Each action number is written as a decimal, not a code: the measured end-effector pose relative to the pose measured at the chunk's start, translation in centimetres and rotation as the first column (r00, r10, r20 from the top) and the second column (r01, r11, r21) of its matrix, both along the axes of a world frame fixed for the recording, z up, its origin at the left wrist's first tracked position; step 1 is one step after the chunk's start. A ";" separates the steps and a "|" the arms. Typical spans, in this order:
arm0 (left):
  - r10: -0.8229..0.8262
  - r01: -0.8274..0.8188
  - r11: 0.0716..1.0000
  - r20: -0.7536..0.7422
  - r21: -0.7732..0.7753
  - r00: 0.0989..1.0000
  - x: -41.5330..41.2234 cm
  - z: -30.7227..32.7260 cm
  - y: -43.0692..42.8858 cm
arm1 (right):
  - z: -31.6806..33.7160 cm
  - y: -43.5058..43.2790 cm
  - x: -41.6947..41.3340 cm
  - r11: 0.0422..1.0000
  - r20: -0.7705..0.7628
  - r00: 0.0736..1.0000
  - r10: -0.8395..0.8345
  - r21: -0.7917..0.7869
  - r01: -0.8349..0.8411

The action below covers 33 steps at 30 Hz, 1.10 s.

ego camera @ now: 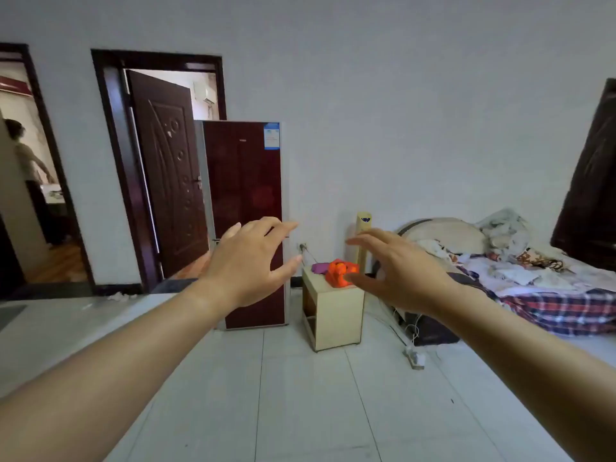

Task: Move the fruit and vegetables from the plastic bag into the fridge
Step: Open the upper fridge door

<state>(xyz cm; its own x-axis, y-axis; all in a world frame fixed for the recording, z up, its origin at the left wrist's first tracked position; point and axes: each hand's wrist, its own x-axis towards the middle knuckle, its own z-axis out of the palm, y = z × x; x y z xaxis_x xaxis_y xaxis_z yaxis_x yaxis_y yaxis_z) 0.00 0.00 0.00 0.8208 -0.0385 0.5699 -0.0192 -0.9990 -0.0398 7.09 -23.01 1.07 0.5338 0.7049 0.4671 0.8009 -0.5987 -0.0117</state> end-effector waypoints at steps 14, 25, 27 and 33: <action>0.055 -0.062 0.996 -0.131 -0.056 0.990 13.6 -4.7 17.1 | -5.3 17.3 16.1 0.998 -0.164 0.986 0.044 -0.027 -0.049; 0.085 -0.100 0.994 -0.253 -0.047 0.964 26.7 -7.1 24.5 | -9.6 24.7 30.9 0.992 -0.263 0.961 0.082 -0.075 -0.105; 0.082 -0.098 0.994 -0.262 -0.051 0.962 30.8 -7.7 25.8 | -10.4 26.0 34.8 0.991 -0.275 0.957 0.089 -0.075 -0.114; 0.104 -0.142 0.984 -0.303 -0.106 0.947 43.0 -8.6 30.5 | -10.2 31.4 47.7 0.990 -0.325 0.940 0.107 -0.048 -0.129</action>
